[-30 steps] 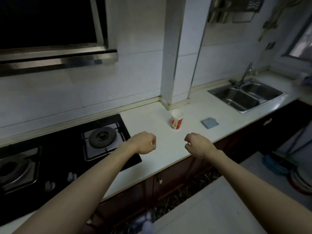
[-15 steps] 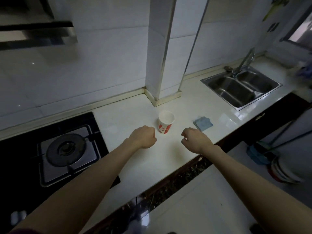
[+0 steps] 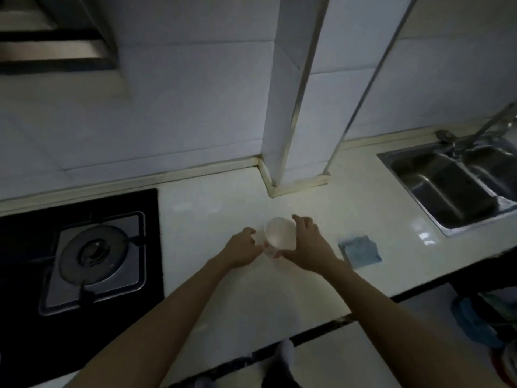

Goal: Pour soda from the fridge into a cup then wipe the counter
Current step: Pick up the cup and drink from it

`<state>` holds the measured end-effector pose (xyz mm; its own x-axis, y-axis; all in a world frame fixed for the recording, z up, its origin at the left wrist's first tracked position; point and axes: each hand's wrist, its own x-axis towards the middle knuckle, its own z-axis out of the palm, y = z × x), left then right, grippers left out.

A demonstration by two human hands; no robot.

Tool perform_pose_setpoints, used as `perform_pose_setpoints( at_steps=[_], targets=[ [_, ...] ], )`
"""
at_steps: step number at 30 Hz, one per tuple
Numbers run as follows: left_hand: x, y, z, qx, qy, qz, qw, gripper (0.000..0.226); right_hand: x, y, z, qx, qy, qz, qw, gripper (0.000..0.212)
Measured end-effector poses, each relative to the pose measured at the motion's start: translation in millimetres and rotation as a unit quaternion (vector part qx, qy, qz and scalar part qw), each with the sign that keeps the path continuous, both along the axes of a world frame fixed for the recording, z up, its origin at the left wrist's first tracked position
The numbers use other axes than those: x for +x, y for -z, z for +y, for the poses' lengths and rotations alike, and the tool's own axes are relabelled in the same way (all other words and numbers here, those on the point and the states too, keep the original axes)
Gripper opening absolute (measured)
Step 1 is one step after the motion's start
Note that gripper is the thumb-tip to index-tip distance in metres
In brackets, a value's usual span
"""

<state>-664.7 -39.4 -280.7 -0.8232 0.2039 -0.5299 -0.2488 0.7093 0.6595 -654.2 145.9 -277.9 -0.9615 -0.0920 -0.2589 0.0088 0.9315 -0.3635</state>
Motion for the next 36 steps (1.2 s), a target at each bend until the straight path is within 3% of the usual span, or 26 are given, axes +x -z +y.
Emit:
perform_pose_setpoints(
  at_steps=[6,11,16,22,31,36],
  targets=[
    [-0.9,15.9,15.6,0.110,-0.160,-0.079,0.978,0.054,-18.2,31.5,8.0,-0.050,-0.117,-0.017,0.992,0.109],
    [-4.6,17.6,22.0,0.175,-0.233,-0.087,0.953,0.045,-36.1,38.2,9.4,-0.060,-0.163,0.018,0.985,0.096],
    [-15.5,20.2,6.5,0.245,-0.318,-0.106,0.910,0.038,-67.2,26.8,-10.5,-0.044,-0.209,-0.011,0.977,0.106],
    [-49.5,7.1,-39.0,0.336,-0.411,-0.090,0.843,0.031,-121.8,4.9,-62.4,-0.049,-0.221,-0.021,0.974,0.103],
    [-112.6,10.4,-116.4,0.432,-0.533,0.008,0.727,0.029,-193.3,8.1,-164.7,-0.095,-0.197,0.104,0.970,0.087],
    [-129.9,23.0,-147.1,0.466,-0.538,0.003,0.703,0.022,-209.5,29.1,-206.0,-0.124,-0.159,0.114,0.973,0.081]
  ],
)
